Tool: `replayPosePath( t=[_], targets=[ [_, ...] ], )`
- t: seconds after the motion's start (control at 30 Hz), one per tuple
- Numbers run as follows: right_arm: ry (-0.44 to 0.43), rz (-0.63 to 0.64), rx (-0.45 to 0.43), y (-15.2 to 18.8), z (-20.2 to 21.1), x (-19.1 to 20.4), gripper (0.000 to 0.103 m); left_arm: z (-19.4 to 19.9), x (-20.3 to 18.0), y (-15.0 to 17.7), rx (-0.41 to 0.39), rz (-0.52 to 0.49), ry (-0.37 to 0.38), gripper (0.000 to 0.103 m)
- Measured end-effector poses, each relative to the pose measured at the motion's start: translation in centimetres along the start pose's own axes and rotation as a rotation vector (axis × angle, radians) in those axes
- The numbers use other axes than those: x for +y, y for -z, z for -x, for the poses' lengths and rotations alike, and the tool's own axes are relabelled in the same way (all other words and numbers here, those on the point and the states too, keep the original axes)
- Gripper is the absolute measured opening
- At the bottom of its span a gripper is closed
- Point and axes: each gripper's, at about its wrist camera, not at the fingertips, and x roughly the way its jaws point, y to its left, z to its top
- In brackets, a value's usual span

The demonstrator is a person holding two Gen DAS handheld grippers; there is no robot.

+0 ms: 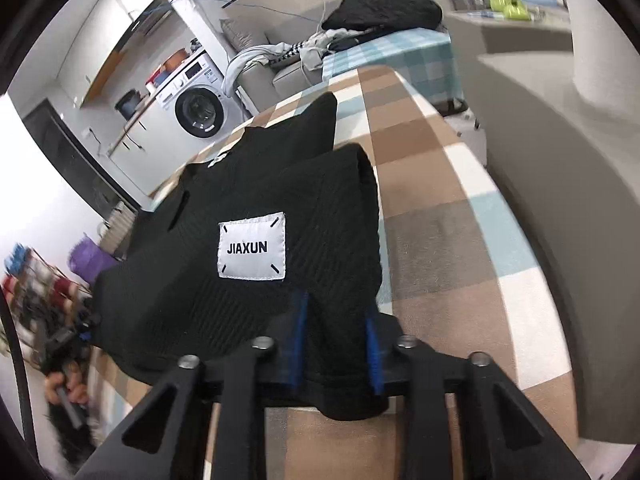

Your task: Fold small clothes

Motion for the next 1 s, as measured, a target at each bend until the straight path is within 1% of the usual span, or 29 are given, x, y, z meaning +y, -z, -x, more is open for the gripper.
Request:
replayPosePath(
  t=[0.03,0.1,0.13,0.17,0.23,0.27,0.3,0.33,0.37,0.43,0.47,0.6,0.63,0.7,0.77,0.8,0.83,0.87,0.9,0.93,1.0],
  targets=[
    [-0.011,0.018,-0.018,-0.1,0.5,0.3,0.006,0.4,-0.1,-0.1,-0.012,-0.006,0.006,0.009],
    [-0.032,0.024,-0.069,-0.5,1.8,0.7,0.006,1.2,-0.6,-0.7,-0.056,-0.025,-0.001,0.007],
    [-0.022,0.035,-0.096,-0.7,2.4,0.9,0.006,1.4,-0.8,-0.9,-0.068,-0.032,-0.01,0.007],
    [0.006,0.044,-0.116,-0.9,2.8,1.1,0.006,1.4,-0.9,-1.2,-0.072,-0.035,-0.019,0.007],
    [0.024,0.053,-0.094,-1.2,2.5,1.2,0.006,0.7,-0.8,-1.5,-0.056,-0.034,-0.042,0.007],
    [0.033,0.051,-0.061,-1.2,1.9,1.0,0.006,0.2,-0.8,-1.6,-0.028,-0.034,-0.047,0.01],
    [0.036,0.039,-0.024,-1.2,1.2,0.6,0.01,-0.3,-1.0,-1.7,0.012,-0.038,-0.046,0.024],
    [0.033,0.023,0.01,-1.2,0.7,0.3,0.013,-0.6,-1.1,-1.8,0.028,-0.042,-0.04,0.033],
    [0.025,0.002,0.028,-1.2,0.3,-0.1,0.016,-0.7,-1.3,-1.9,0.032,-0.045,-0.035,0.049],
    [-0.007,-0.011,0.021,-1.3,0.3,-0.4,0.038,-0.6,-1.7,-2.3,0.002,-0.054,-0.022,0.054],
    [-0.02,-0.014,0.001,-1.7,0.4,-0.4,0.041,-0.7,-2.0,-2.6,-0.003,-0.067,-0.019,0.054],
    [-0.03,-0.007,-0.029,-3.3,-0.1,0.0,0.042,-2.1,-2.7,-4.2,0.0,-0.075,-0.013,0.054],
    [-0.033,-0.005,-0.038,-3.8,-0.4,0.1,0.042,-2.6,-2.8,-4.5,0.003,-0.07,-0.014,0.053],
    [-0.029,-0.008,-0.046,-4.5,-1.0,0.2,0.042,-3.3,-3.0,-5.2,-0.003,-0.063,-0.014,0.044],
    [-0.03,-0.01,-0.039,-5.1,-1.8,0.4,0.04,-3.8,-3.4,-5.5,-0.005,-0.073,-0.031,0.015],
    [-0.035,-0.008,-0.034,-5.2,-2.1,0.5,0.034,-3.9,-3.5,-5.7,-0.013,-0.078,-0.037,0.01],
    [-0.028,-0.003,-0.032,-5.3,-2.2,0.6,0.024,-3.7,-3.5,-5.8,-0.035,-0.081,-0.036,0.006],
    [-0.006,0.006,-0.038,-5.4,-2.4,0.8,0.018,-3.4,-3.6,-5.9,-0.054,-0.083,-0.035,0.004],
    [0.014,0.018,-0.044,-5.4,-2.4,0.9,0.005,-3.0,-3.6,-5.9,-0.072,-0.085,-0.034,0.004],
    [0.014,0.026,-0.049,-5.4,-2.3,1.0,0.005,-2.6,-3.7,-6.1,-0.091,-0.084,-0.028,0.003],
    [-0.031,0.044,-0.084,-5.4,-1.4,1.3,0.005,-1.4,-4.0,-6.7,-0.132,-0.091,-0.006,0.003]
  ],
)
